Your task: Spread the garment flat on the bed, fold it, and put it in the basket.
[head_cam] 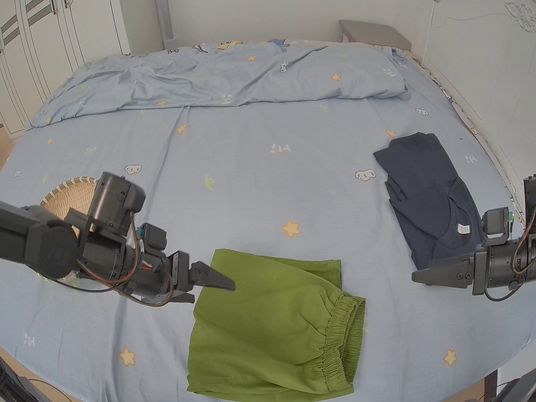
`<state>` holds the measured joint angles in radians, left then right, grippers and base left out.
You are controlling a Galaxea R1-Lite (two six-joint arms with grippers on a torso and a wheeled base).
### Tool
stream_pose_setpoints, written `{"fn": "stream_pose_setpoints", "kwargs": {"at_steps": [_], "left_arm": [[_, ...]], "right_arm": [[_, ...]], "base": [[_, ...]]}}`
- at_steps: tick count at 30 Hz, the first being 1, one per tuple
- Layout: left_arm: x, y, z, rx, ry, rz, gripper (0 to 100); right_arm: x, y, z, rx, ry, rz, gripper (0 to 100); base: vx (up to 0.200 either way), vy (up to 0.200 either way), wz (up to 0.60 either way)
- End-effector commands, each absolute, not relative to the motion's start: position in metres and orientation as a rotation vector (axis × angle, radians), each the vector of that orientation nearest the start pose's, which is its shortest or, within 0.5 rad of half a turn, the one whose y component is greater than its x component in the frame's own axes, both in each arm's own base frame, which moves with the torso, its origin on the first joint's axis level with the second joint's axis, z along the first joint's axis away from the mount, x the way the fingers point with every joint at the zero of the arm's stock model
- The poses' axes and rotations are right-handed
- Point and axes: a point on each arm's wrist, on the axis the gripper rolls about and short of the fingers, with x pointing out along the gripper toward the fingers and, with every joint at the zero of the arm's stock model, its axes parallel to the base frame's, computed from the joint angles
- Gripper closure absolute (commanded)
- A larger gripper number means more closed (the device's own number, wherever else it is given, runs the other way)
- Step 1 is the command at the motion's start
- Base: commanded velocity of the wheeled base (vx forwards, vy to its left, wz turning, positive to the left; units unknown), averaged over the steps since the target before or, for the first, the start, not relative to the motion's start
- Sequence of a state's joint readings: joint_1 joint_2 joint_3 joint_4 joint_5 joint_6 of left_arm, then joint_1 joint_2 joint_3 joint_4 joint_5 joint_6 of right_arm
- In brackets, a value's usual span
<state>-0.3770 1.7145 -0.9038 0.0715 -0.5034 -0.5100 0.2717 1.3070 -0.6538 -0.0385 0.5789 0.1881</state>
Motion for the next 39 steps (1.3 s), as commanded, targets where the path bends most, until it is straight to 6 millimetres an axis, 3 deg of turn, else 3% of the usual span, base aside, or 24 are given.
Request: {"fn": "stream_pose_setpoints", "kwargs": {"at_steps": [1,7,13,20,29,30,33,39], "left_arm": [[0.262,-0.068,0.078,-0.528,1.186,-0.588,0],[0.263,-0.077,0.066,-0.521,1.223,-0.617,0],[0.265,-0.099,0.057,-0.494,1.235,-0.685,0],[0.276,-0.137,0.041,-0.622,1.221,-0.699,0],[0.276,-0.138,0.043,-0.657,1.211,-0.691,0],[0.276,-0.138,0.043,-0.657,1.211,-0.691,100],[0.275,-0.136,0.05,-0.658,1.188,-0.7,100],[0.265,-0.122,0.086,-0.661,1.121,-0.712,100]], "right_arm": [[0.166,0.068,0.19,0.257,0.689,0.812,0],[0.159,0.066,0.194,0.274,0.671,0.813,0],[0.159,0.066,0.195,0.274,0.67,0.813,0],[0.161,0.067,0.193,0.275,0.674,0.811,0],[0.163,0.067,0.192,0.277,0.68,0.807,0],[0.163,0.067,0.192,0.277,0.68,0.807,0],[0.163,0.067,0.192,0.276,0.68,0.808,0],[0.162,0.067,0.191,0.276,0.69,0.809,0]], "base": [[0.0,0.0,0.0],[0.0,0.0,0.0],[0.0,0.0,0.0],[0.0,0.0,0.0],[0.0,0.0,0.0],[0.0,0.0,0.0],[0.0,0.0,0.0],[0.0,0.0,0.0]]}}
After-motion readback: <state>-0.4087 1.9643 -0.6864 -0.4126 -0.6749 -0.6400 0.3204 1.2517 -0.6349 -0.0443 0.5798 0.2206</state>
